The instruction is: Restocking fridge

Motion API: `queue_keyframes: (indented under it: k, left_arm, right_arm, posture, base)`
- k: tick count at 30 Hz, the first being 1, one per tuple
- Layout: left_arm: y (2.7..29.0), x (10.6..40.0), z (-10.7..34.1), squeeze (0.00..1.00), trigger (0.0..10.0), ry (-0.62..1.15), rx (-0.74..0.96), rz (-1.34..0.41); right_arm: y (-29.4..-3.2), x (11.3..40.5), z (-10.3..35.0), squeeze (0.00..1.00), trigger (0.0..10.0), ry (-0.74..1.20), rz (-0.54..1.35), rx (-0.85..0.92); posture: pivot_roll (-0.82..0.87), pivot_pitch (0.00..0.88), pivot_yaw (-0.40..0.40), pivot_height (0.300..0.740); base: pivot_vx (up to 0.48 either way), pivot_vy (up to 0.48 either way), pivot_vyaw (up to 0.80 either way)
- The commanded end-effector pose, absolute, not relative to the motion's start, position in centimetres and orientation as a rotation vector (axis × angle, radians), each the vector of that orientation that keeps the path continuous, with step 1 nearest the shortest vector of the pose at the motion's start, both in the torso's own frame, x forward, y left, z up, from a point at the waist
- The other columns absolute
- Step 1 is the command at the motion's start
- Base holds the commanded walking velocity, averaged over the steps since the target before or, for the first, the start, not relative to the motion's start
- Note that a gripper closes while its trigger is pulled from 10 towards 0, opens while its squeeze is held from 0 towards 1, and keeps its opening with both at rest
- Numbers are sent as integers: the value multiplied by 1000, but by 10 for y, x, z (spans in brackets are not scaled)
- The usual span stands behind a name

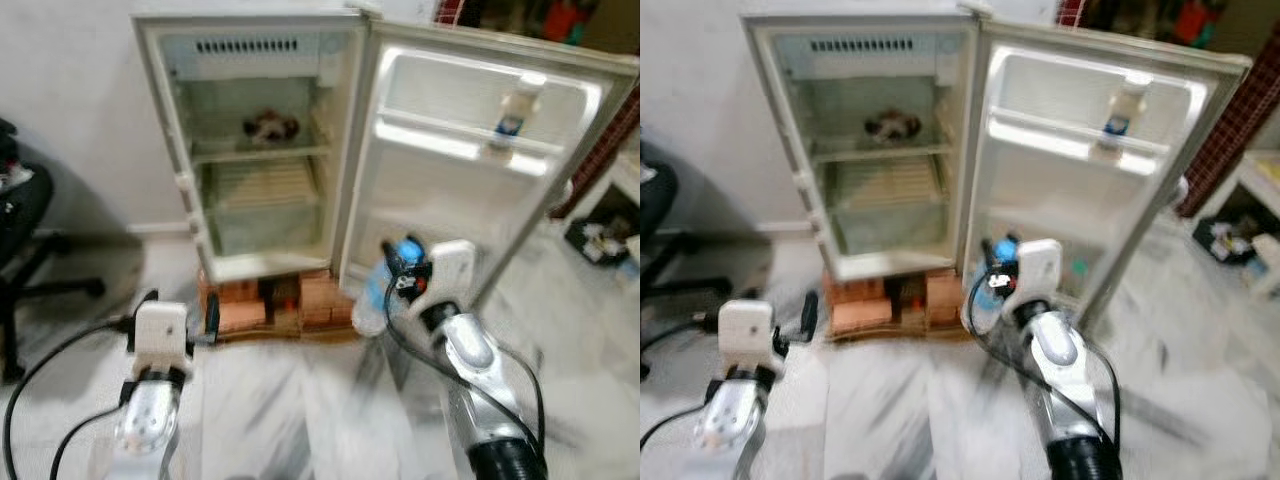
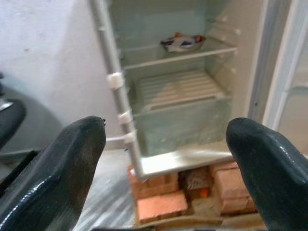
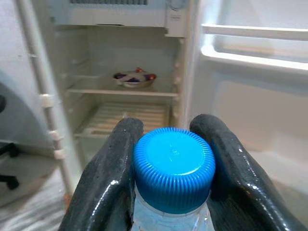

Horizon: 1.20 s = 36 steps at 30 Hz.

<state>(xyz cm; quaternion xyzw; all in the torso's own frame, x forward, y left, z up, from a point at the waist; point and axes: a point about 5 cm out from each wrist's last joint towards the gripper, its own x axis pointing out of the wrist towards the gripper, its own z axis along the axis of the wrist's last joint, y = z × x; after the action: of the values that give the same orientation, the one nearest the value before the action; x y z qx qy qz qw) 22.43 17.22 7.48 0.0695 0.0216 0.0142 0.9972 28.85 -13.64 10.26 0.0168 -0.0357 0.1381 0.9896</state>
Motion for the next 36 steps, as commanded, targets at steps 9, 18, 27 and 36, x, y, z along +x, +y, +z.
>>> queue_keyframes:
  k: [9,18,27,36]
  left_arm:
    - [165,225,75,0,10000,38,132,5]
    - [164,225,77,0,10000,29,122,7]
    - [167,220,74,0,10000,38,115,17]
    - [167,214,70,0,10000,60,121,32]
  right_arm:
    - [-149,290,107,0,10000,-95,247,2]
    - [-149,291,105,0,10000,-90,246,11]
    - [-149,291,103,0,10000,-78,249,15]
    - [-136,284,96,0,10000,-39,354,16]
  posture:
    - [98,0,-54,740]
    - [101,0,-53,740]
    - [102,0,-53,740]
    - [102,0,-58,740]
  base:
    - [461,0,0]
    - [410,0,0]
    - [0,0,0]
    - [0,0,404]
